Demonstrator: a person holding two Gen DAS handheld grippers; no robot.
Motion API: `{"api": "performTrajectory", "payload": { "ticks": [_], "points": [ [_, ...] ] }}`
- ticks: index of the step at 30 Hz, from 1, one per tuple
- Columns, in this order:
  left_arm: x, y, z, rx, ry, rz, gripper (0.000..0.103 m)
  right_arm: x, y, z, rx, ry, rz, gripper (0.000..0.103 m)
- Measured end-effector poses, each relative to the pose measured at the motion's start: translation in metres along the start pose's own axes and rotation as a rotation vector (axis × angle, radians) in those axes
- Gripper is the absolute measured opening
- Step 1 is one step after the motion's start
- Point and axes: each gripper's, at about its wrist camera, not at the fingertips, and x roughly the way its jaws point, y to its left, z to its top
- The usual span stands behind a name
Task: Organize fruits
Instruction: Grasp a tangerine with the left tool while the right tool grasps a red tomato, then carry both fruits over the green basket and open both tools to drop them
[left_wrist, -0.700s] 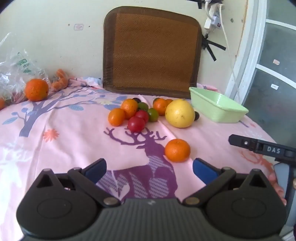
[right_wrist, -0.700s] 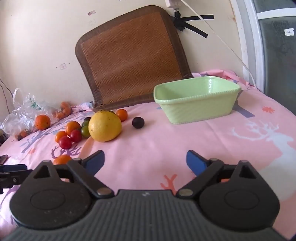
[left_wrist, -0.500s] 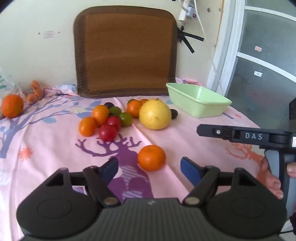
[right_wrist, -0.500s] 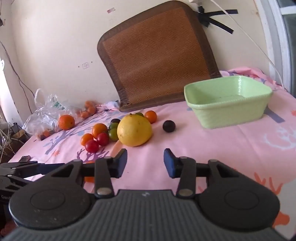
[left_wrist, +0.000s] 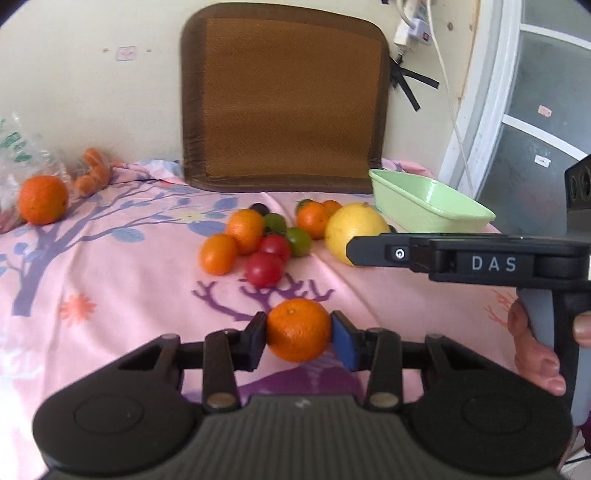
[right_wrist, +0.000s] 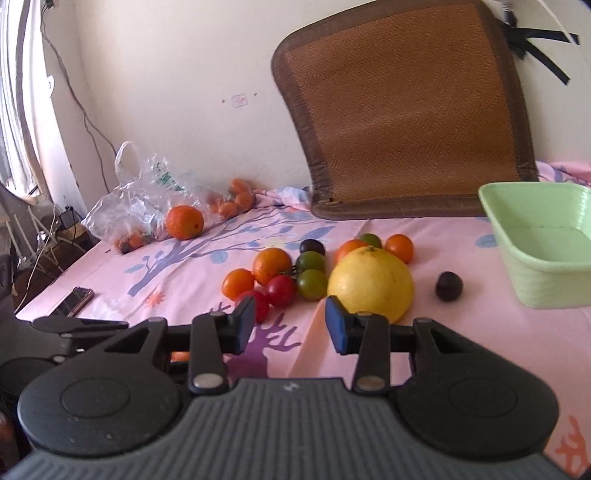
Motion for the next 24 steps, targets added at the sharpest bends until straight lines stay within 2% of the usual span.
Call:
{"api": "performTrajectory", "payload": {
  "ticks": [5, 8, 9, 11, 17, 20, 24],
  "points": [
    [-0.03, 0.037, -0.013, -0.049, -0.021, 0.099, 0.037, 0.041, 0.023, 0.002, -0.057, 0.109, -0.004, 0.045],
    [-0.037, 0.044, -0.018, -0.065, -0.028, 0.112, 0.037, 0.055, 0.027, 0.003, -0.047, 0.134, -0.027, 0.046],
    [-0.038, 0.044, -0.019, -0.068, -0.027, 0.108, 0.037, 0.059, 0.028, 0.003, -0.047, 0.14, -0.037, 0.044],
    [-0.039, 0.043, -0.02, -0.062, -0.028, 0.106, 0.037, 0.061, 0.03, 0.0, -0.049, 0.152, -0.053, 0.031],
    [-0.036, 0.02, -0.02, -0.029, -0.026, 0.067, 0.037, 0.011, 0.022, -0.016, -0.029, 0.075, -0.082, 0.031],
    [-0.028, -0.004, -0.015, 0.019, -0.019, 0.011, 0.037, -0.029, 0.005, -0.03, -0.018, 0.029, -0.166, 0.031],
    [-0.006, -0.051, -0.01, 0.096, 0.011, -0.089, 0.038, -0.077, -0.031, -0.052, 0.039, 0.014, -0.282, 0.031]
  ]
}}
